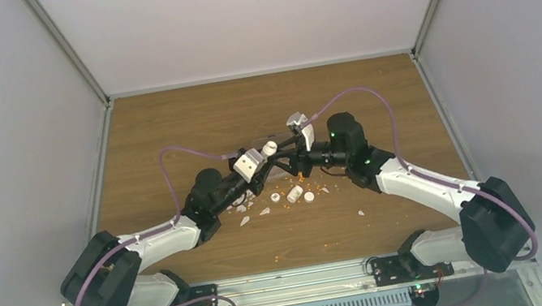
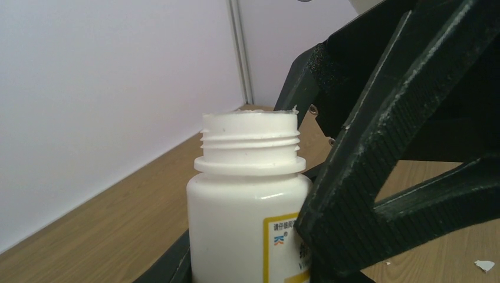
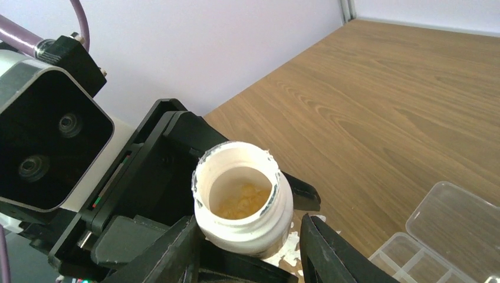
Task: Sort the pills into containers
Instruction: Pour the pill into the pill container.
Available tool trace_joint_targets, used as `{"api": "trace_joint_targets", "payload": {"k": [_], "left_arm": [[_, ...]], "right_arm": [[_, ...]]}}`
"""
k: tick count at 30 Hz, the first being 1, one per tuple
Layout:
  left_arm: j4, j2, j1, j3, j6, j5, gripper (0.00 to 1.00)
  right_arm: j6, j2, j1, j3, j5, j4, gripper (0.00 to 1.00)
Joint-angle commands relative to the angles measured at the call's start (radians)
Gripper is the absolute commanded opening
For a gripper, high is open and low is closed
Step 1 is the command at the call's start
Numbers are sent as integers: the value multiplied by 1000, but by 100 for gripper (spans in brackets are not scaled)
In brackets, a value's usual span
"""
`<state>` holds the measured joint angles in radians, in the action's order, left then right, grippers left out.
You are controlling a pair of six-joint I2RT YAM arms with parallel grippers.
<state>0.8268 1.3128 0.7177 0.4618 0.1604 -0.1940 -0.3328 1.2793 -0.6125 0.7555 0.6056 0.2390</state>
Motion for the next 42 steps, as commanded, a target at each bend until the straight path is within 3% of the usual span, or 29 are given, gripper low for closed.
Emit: {"api": "trace_joint_targets", "payload": {"k": [1,11,18,25,27,36,42], "left_arm": [[92,-14,11,18,1,-23,63],[98,-3,11,20,-2,-26,64],[101,-1,11,19,1,-18,66],[98,5,11,19,4,2,83],[97,9,11,21,4,6,98],[59,-11,-10,13,38,10,99],[47,-61,-81,-11,26,-197,99]], "right_arm": [[6,15,-7,26,10,22,100],[7,57,-14,30,112,70,100],[38,85,-29,54,50,24,86],[77,32,-28,44,-190,-30,80],[90,15,-29,41,-241,-41,79],[159,-48,-29,34,-443,-108,78],[205,-130,-32,21,-773,-234,76]]}}
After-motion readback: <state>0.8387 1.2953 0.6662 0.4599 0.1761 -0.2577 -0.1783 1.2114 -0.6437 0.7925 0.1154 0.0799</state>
